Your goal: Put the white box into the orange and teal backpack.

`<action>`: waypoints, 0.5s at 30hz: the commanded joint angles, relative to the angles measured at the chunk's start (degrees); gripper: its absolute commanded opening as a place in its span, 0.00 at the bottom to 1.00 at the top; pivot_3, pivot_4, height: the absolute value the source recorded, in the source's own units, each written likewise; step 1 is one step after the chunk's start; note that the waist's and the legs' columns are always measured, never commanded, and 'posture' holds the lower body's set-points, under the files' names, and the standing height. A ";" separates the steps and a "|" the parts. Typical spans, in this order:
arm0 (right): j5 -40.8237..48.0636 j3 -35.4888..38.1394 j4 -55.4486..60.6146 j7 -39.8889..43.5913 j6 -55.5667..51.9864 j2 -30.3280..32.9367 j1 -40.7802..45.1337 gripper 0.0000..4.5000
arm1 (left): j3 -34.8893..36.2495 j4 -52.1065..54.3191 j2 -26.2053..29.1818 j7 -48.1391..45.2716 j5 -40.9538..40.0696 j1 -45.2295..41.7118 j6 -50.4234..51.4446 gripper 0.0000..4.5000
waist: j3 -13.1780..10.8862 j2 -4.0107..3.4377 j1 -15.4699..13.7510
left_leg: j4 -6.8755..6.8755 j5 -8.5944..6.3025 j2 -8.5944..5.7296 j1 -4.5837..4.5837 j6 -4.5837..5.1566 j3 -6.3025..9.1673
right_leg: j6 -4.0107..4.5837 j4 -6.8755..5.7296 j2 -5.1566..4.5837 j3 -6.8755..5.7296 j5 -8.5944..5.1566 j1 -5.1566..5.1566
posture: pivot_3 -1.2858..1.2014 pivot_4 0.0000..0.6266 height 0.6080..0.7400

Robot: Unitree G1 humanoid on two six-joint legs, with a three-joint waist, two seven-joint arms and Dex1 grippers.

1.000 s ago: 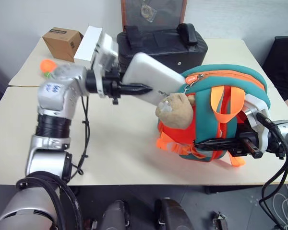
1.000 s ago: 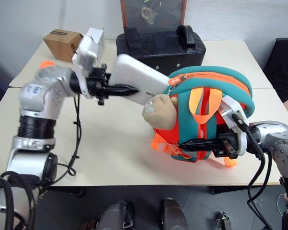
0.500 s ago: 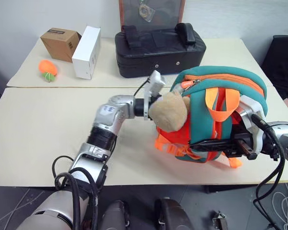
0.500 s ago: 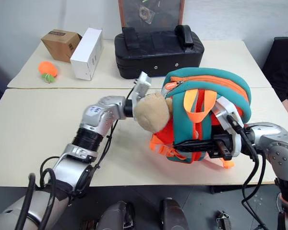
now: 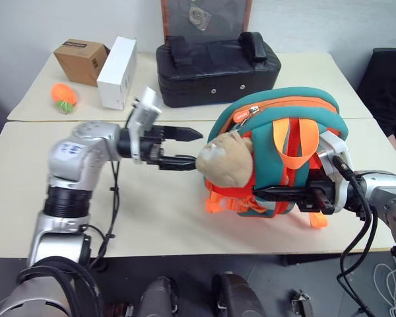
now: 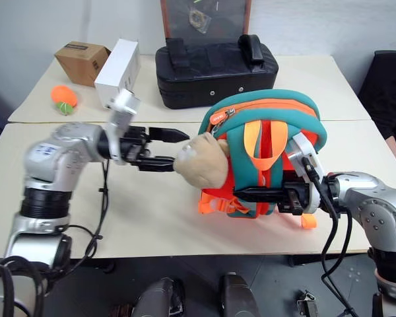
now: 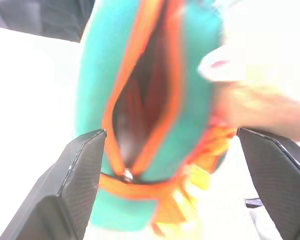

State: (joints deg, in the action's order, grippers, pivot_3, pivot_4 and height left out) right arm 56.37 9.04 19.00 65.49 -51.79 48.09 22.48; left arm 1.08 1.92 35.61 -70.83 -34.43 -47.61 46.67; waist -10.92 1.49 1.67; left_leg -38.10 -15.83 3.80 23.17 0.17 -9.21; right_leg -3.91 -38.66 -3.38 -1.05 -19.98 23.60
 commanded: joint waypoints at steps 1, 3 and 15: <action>-1.25 -0.55 -0.81 -1.08 1.52 -1.02 1.58 0.00 | 5.18 7.20 3.95 -0.59 -8.32 0.04 6.64 0.97 | 0.00 0.00 -0.17 | -0.02 -0.01 -0.03 0.00 0.02 0.02 | 0.00 0.00 -0.03 -0.02 0.00 -0.03 | 0.52 0.24 1.00; -1.63 -0.90 -1.07 -1.02 1.63 -1.35 1.94 0.00 | 6.43 10.48 3.71 2.63 -11.08 -0.30 8.93 0.97 | 0.00 0.00 -0.27 | -0.03 -0.01 -0.06 0.00 0.04 0.06 | 0.00 0.02 -0.05 -0.05 0.00 -0.06 | 0.52 0.24 1.00; -0.44 -0.98 -0.62 -0.75 0.42 -1.83 2.21 0.00 | -6.37 17.24 -6.10 22.32 3.15 1.14 -1.85 0.97 | 0.00 0.00 -0.08 | -0.03 0.00 -0.06 -0.02 0.03 0.10 | -0.02 0.04 0.02 -0.03 0.01 -0.11 | 0.52 0.24 1.00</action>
State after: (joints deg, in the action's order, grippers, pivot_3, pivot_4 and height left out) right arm 54.64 7.61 17.45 64.42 -51.35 46.51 24.25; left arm -4.21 17.90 29.73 -50.03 -33.38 -46.79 46.91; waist -10.92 1.49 1.59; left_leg -38.11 -15.83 3.74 23.15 0.20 -9.12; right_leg -3.93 -38.61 -3.37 -1.07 -19.97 23.49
